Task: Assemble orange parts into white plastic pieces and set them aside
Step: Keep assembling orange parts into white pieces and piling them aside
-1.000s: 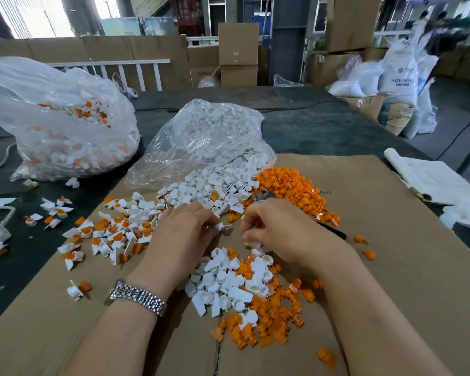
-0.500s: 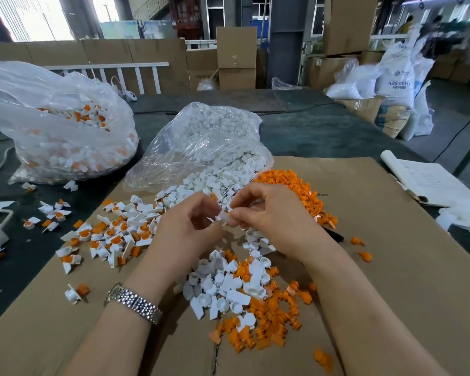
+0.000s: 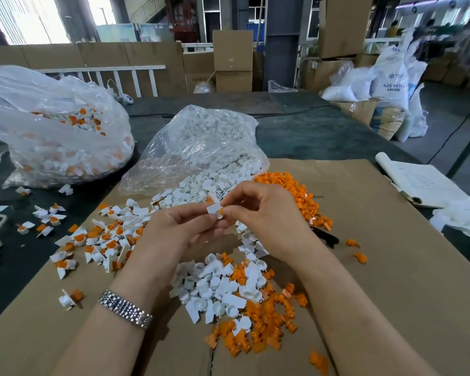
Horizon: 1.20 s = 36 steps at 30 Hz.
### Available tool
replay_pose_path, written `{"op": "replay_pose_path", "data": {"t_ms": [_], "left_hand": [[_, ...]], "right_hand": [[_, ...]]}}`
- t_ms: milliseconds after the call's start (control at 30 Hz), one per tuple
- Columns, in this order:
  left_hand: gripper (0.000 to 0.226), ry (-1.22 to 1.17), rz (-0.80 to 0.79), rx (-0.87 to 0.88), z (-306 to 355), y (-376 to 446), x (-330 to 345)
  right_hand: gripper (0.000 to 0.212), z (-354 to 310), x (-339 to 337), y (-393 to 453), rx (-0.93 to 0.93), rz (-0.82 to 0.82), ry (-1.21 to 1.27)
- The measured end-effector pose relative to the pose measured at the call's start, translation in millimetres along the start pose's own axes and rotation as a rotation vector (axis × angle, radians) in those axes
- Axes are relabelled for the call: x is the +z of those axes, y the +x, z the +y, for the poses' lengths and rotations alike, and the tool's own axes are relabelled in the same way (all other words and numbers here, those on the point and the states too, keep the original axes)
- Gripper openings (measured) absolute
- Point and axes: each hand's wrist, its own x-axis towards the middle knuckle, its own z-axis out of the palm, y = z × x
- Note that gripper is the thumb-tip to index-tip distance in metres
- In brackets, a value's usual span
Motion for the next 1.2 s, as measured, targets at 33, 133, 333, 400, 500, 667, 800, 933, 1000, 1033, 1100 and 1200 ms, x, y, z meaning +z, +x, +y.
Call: {"op": "replay_pose_path", "data": {"t_ms": [33,133,333,400,500,667,800,933,1000,1033,1100,1200], "left_hand": [[0.018,-0.016,0.0,-0.001,-0.6,1.1,-1.2],[0.025,0.011,0.017,0.041,-2.0,1.8,-2.5],[0.018,0.006,-0.009,0.089,-0.8,1.3,-4.9],[0.017,-0.123,-0.035,0.062,0.6,1.3,-6.7],[0.018,-0.016,-0.018,0.098,0.4,0.0,-6.5],[0.025,0.2,0.012,0.18,-1.8,-3.4,-3.0],[0.034,0.0,-0.001,0.151,-0.3,0.0,-4.8],[0.031,-0.146,-0.014,0.129,1.4,2.4,-6.9],[0.028,-0.161,-0.025,0.137,1.8,2.2,-6.2],[0.027,-0.174,-0.028,0.142,1.8,2.4,-6.1],[0.027,-0.184,-0.027,0.157,1.7,2.6,-5.8],[0.027,-0.186,-0.019,0.171,0.7,3.5,-5.8]], "right_hand": [[0.004,-0.7,-0.4,-0.2,0.0,-0.014,0.02],[0.004,-2.5,0.2,-1.0,-0.003,-0.037,0.042],[0.004,-4.2,-1.8,-0.9,-0.002,-0.014,0.062],[0.004,-4.7,-3.3,-0.8,0.007,-0.007,0.105],[0.004,-4.2,-3.0,-1.0,0.027,0.003,0.131],[0.004,-3.0,3.1,-2.6,0.053,0.041,0.159],[0.013,-5.0,0.6,-2.8,0.035,-0.022,0.214],[0.02,-6.8,-3.3,-2.8,-0.032,-0.079,0.142],[0.018,-6.9,-2.3,-3.2,-0.077,-0.043,0.078],[0.017,-7.1,-1.4,-3.6,-0.097,-0.029,0.053],[0.016,-6.8,0.0,-4.0,-0.125,-0.008,0.027],[0.016,-6.0,0.9,-3.6,-0.139,0.011,0.033]]}}
